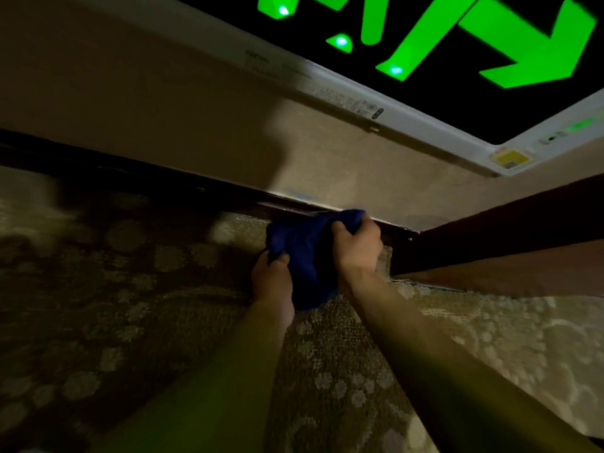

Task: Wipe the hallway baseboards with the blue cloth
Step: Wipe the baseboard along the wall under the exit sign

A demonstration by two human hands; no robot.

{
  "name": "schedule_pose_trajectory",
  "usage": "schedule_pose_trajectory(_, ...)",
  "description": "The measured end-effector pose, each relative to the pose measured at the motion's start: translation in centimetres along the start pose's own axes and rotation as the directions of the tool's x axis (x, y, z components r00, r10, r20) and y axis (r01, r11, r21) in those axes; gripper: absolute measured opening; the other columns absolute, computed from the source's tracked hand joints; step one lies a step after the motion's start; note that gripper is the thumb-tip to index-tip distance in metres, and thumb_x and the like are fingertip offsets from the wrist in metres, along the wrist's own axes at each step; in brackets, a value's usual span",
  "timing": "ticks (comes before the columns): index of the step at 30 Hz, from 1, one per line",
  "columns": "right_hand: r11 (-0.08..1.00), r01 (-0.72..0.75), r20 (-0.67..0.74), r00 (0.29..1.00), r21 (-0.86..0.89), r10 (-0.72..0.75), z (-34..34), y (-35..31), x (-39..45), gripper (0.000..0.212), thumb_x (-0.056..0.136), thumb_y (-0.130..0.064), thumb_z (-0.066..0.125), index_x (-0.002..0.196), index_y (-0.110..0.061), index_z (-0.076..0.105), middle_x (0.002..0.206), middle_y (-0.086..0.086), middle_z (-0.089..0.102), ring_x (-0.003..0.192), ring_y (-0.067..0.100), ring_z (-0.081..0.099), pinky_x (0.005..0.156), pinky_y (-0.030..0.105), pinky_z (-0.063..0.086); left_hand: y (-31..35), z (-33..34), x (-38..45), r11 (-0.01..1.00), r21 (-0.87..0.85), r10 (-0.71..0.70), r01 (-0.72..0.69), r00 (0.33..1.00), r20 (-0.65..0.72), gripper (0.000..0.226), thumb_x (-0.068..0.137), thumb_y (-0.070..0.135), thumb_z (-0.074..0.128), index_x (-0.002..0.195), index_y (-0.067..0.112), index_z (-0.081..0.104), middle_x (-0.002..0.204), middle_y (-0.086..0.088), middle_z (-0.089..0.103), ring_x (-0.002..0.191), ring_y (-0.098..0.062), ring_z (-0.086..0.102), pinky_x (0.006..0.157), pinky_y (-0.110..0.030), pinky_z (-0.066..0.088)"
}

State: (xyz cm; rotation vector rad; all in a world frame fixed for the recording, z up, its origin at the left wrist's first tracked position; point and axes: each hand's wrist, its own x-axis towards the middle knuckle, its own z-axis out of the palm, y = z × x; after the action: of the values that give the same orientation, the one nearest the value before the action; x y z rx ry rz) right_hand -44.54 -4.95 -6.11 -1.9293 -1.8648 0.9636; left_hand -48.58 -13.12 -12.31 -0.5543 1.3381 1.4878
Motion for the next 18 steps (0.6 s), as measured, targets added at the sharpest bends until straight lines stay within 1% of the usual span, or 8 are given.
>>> schedule_pose_trajectory(2,0.997,-0.021,0.032,0.999,0.074,0.019,-0.3,0.4,0.5,0.006,0.085,-0.019,0.063,0.09,-0.017,0.061,0.1,0.014,0.069,0.099,0.033,0.064,0.095,0.049,0.049,-0.4,-0.5,0.3,1.0,0.025,0.002,-0.004,0.998,0.064,0.035,0.096,0.02,0.055,0.13,0.024,0.06,0.132,-0.008,0.061,0.117,-0.032,0.059,0.103,-0.054,0.046)
schedule_pose_trajectory(4,0.983,-0.095,0.036,0.995,0.155,0.091,-1.2,1.0,1.0,0.004,0.085,-0.018,0.064,0.088,-0.019,0.062,0.093,0.008,0.069,0.094,0.029,0.065,0.093,0.048,0.052,-0.4,-0.6,0.3,1.0,0.01,0.006,-0.007,0.997,0.076,0.031,0.096,0.021,0.057,0.126,0.024,0.062,0.131,-0.007,0.062,0.117,-0.031,0.059,0.104,-0.053,0.045)
schedule_pose_trajectory(7,0.962,-0.169,-0.059,0.981,0.214,0.185,-1.7,0.7,0.8,0.018,0.089,-0.021,0.061,0.103,-0.011,0.064,0.09,0.004,0.064,0.099,0.03,0.063,0.093,0.039,0.051,-0.3,-1.1,0.2,0.999,-0.024,-0.021,0.023,0.995,0.101,0.032,0.096,0.021,0.058,0.127,0.025,0.061,0.133,-0.005,0.06,0.12,-0.029,0.057,0.104,-0.047,0.044)
schedule_pose_trajectory(9,0.96,-0.2,-0.118,0.967,0.198,0.226,-0.8,0.0,0.2,0.029,0.091,-0.023,0.058,0.116,-0.008,0.059,0.101,0.01,0.063,0.108,0.032,0.06,0.091,0.034,0.045,-0.5,-1.5,0.2,0.998,-0.054,-0.019,0.026,0.991,0.134,0.035,0.096,0.021,0.058,0.131,0.023,0.059,0.133,-0.005,0.061,0.118,-0.027,0.058,0.099,-0.043,0.046)
schedule_pose_trajectory(12,0.983,-0.124,-0.086,0.987,0.136,0.136,2.0,-1.5,-1.5,0.034,0.091,-0.023,0.058,0.122,-0.008,0.057,0.121,0.018,0.063,0.116,0.035,0.057,0.098,0.036,0.043,-0.5,-2.0,0.4,0.994,-0.104,-0.009,0.024,0.99,0.143,0.037,0.1,0.019,0.051,0.137,0.022,0.053,0.13,-0.007,0.062,0.116,-0.027,0.06,0.09,-0.04,0.048)
schedule_pose_trajectory(14,0.996,-0.047,-0.008,0.999,0.078,0.047,3.3,-2.2,-2.2,0.03,0.09,-0.023,0.059,0.116,-0.009,0.059,0.117,0.017,0.065,0.112,0.035,0.059,0.099,0.041,0.046,-0.6,-2.0,0.6,0.994,-0.105,-0.024,0.039,0.989,0.144,0.041,0.103,0.018,0.044,0.144,0.022,0.046,0.136,-0.01,0.059,0.12,-0.029,0.058,0.093,-0.042,0.048)
schedule_pose_trajectory(16,0.998,0.011,0.051,0.999,0.063,-0.014,3.0,-2.2,-2.0,0.021,0.087,-0.021,0.062,0.105,-0.011,0.064,0.108,0.015,0.069,0.105,0.032,0.062,0.096,0.044,0.048,-0.6,-1.9,0.5,0.996,-0.085,-0.016,0.027,0.991,0.131,0.041,0.102,0.018,0.043,0.143,0.019,0.047,0.137,-0.012,0.058,0.124,-0.032,0.056,0.101,-0.044,0.046)
schedule_pose_trajectory(18,0.997,-0.021,0.017,1.0,0.068,0.02,1.5,-1.3,-1.0,0.02,0.085,-0.02,0.065,0.102,-0.012,0.067,0.104,0.014,0.07,0.102,0.032,0.064,0.095,0.046,0.049,-0.6,-1.8,0.3,0.997,-0.081,0.003,0.008,0.991,0.136,0.04,0.1,0.02,0.049,0.14,0.023,0.051,0.135,-0.008,0.06,0.121,-0.03,0.058,0.105,-0.048,0.044)
